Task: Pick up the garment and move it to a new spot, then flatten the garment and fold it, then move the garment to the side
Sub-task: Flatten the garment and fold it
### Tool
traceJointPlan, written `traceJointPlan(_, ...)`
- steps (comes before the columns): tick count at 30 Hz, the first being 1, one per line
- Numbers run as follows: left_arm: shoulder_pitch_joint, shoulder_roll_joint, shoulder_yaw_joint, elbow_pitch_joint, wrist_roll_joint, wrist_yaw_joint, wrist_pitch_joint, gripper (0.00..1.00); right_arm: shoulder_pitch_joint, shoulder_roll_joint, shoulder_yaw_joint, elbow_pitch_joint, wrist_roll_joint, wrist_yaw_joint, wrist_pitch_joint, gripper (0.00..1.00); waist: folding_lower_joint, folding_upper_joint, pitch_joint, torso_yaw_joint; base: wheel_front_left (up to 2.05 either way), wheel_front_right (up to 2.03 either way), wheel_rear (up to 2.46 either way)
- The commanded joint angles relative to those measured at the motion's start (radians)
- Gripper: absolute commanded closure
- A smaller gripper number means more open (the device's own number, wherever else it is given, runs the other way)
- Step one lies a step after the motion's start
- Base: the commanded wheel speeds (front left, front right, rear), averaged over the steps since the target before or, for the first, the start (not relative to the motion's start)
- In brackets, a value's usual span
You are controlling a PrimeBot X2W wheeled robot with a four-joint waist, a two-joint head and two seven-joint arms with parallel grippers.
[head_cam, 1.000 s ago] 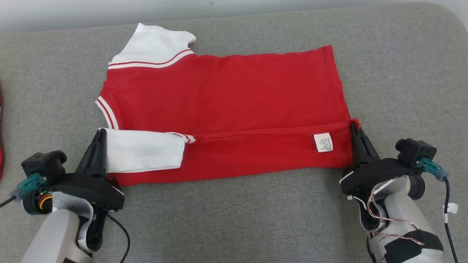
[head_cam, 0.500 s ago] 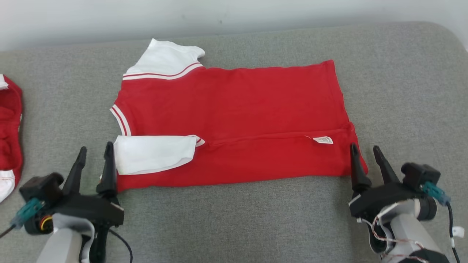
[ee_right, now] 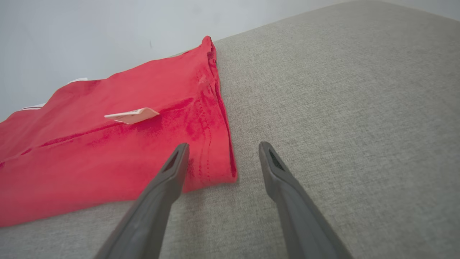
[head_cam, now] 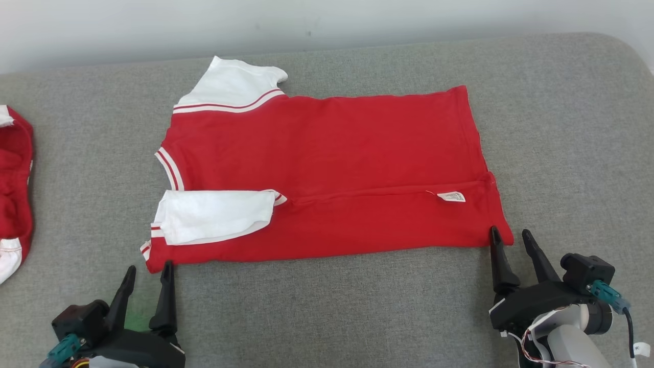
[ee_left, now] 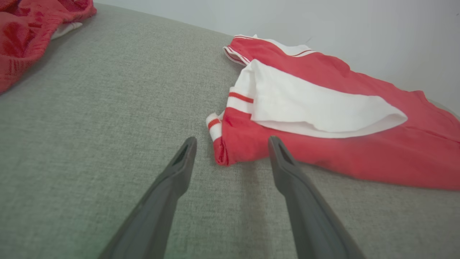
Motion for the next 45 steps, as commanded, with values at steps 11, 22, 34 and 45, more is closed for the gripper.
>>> traceJointPlan(11, -0.089, -0.001, -0.040, 0.126, -0.006, -0.008, -0.003, 0.64, -0.069, 0.032, 0.046, 0.076, -0.031, -0.002, 0.037, 1.00, 0.0001, -0.0001, 0.029, -0.008, 0.00, 0.00, 0.00)
traceJointPlan(22, -0.048, -0.020, -0.039, 0.121, -0.043, -0.006, -0.003, 1.00, -0.035, 0.007, 0.040, 0.073, 0.006, -0.002, 0.001, 1.00, 0.0001, -0.0001, -0.041, 0.010, 0.00, 0.00, 0.00)
traceJointPlan(34, 0.131, -0.054, 0.006, -0.020, -0.033, 0.000, -0.003, 1.00, 0.141, -0.022, -0.003, -0.080, 0.030, -0.002, 0.047, 1.00, 0.0001, -0.0001, -0.109, 0.028, 0.00, 0.00, 0.00)
traceJointPlan(45, 0.247, -0.084, -0.004, -0.052, -0.015, 0.005, -0.003, 1.00, 0.352, 0.007, -0.093, -0.278, 0.009, -0.002, 0.177, 1.00, 0.0001, -0.0001, -0.142, 0.044, 0.00, 0.00, 0.00)
